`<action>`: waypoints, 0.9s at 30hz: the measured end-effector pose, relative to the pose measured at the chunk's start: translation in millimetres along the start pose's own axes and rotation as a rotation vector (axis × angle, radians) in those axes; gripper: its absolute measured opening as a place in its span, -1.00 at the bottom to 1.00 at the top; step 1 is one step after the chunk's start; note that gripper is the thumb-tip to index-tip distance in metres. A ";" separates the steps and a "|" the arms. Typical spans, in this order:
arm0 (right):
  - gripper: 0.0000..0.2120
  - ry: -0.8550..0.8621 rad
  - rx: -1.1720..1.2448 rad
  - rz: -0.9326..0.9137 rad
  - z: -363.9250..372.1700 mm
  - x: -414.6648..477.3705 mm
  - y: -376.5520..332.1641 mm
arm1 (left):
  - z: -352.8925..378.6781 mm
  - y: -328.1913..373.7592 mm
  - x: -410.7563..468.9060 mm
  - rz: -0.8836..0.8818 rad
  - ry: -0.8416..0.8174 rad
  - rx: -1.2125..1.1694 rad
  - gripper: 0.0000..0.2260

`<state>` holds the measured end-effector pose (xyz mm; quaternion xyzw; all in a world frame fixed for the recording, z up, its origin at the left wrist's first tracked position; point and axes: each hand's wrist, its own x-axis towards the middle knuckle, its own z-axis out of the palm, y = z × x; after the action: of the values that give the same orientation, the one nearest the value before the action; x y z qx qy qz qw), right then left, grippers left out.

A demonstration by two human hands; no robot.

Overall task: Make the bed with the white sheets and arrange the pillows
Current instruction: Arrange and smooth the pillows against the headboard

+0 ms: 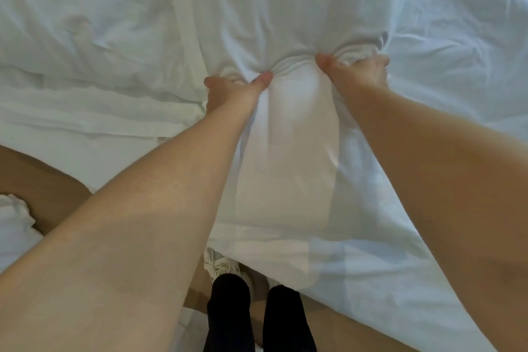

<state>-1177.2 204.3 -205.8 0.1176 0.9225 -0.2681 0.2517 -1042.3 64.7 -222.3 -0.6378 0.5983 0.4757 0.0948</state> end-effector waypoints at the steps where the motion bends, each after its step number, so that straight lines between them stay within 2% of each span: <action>1: -0.12 0.013 0.060 -0.034 -5.4 -8.8 3.2 | -4.6 -4.6 -6.8 0.044 0.010 -0.017 0.01; 3: -0.33 0.030 0.103 -0.078 -19.9 -28.4 7.0 | -18.1 -11.0 -25.7 0.096 0.041 -0.056 -0.14; 6: -0.53 0.049 0.084 -0.121 -48.4 -65.0 8.6 | -43.4 -17.6 -67.6 0.140 0.094 -0.103 -0.34; 9: -0.63 0.049 0.121 -0.128 -83.1 -117.5 12.0 | -82.4 -28.9 -119.6 0.156 0.174 -0.182 -0.55; 13: -0.67 0.028 0.217 -0.122 -135.6 -217.3 23.5 | -147.0 -50.1 -217.2 0.158 0.250 -0.224 -0.70; 16: -0.82 0.007 0.304 -0.170 -175.5 -296.1 29.4 | -192.8 -67.5 -298.4 0.177 0.306 -0.236 -0.72; 19: -0.82 -0.044 0.374 -0.220 -213.1 -363.8 33.1 | -234.2 -89.1 -368.0 0.206 0.380 -0.250 -0.66; 23: -0.70 -0.123 0.456 -0.293 -249.3 -427.2 27.9 | -285.9 -117.7 -446.2 0.178 0.518 -0.446 -0.61; 27: -0.59 -0.232 0.454 -0.415 -266.4 -476.9 4.1 | -331.1 -142.1 -504.4 0.140 0.557 -0.384 -0.61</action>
<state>-879.3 316.1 238.3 -0.0510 0.8086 -0.5240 0.2626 -672.6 213.3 252.6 -0.7069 0.5429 0.3928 -0.2266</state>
